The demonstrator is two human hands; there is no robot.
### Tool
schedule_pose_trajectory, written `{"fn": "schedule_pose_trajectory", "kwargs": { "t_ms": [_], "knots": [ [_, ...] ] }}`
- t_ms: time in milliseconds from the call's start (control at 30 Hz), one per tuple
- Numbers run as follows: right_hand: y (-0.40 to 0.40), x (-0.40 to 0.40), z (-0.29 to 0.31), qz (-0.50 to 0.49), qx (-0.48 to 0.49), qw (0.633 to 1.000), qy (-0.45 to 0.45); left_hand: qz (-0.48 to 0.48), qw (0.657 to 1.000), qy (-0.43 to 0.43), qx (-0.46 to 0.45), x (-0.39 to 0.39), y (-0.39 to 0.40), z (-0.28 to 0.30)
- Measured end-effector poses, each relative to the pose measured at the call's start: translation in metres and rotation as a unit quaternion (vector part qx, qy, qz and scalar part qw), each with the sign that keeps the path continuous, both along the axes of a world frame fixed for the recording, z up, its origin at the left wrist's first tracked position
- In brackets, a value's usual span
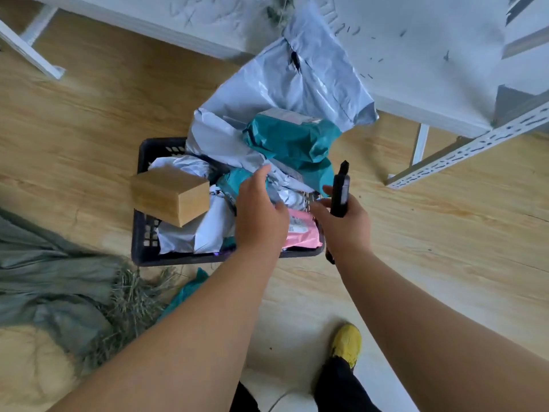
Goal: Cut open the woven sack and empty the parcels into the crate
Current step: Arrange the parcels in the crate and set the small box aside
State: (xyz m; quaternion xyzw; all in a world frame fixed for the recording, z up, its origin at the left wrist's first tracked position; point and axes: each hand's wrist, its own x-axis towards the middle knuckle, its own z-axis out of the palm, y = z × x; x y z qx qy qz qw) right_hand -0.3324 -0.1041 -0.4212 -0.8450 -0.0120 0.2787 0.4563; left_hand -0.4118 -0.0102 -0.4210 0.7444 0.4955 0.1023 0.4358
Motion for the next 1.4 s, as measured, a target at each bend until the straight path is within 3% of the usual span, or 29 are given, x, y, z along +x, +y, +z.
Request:
{"fn": "schedule_pose_trajectory", "kwargs": {
  "t_ms": [133, 333, 533, 767, 967, 1100, 1200, 1300, 1400],
  "knots": [
    [-0.003, 0.023, -0.063, 0.008, -0.021, 0.997, -0.073, -0.031, 0.989, -0.011, 0.145, 0.033, 0.005, -0.061],
    [0.014, 0.063, -0.114, 0.057, 0.001, 0.976, -0.210, -0.113, 0.922, 0.007, 0.370, 0.074, 0.039, -0.110],
    [0.025, 0.091, -0.122, 0.133, 0.023, 0.971, -0.199, -0.199, 0.853, 0.040, 0.481, 0.093, 0.074, -0.118],
    [0.035, 0.105, -0.127, 0.154, 0.046, 0.976, -0.146, -0.204, 0.846, 0.098, 0.483, 0.098, 0.082, -0.110],
    [0.026, 0.097, -0.142, 0.179, 0.088, 0.972, -0.124, -0.157, 0.876, 0.099, 0.445, 0.051, 0.073, -0.105],
    [0.025, 0.107, -0.145, 0.235, 0.113, 0.959, -0.111, -0.095, 0.922, 0.024, 0.374, 0.006, 0.059, -0.116],
    [0.025, 0.104, -0.145, 0.204, 0.136, 0.961, -0.123, -0.012, 0.951, -0.064, 0.302, -0.014, 0.057, -0.119],
    [0.022, 0.103, -0.146, 0.131, 0.175, 0.968, -0.123, 0.081, 0.950, -0.087, 0.288, -0.007, 0.067, -0.106],
    [0.023, 0.106, -0.142, 0.094, 0.193, 0.968, -0.130, 0.072, 0.951, -0.090, 0.287, 0.006, 0.077, -0.090]
  ]
}}
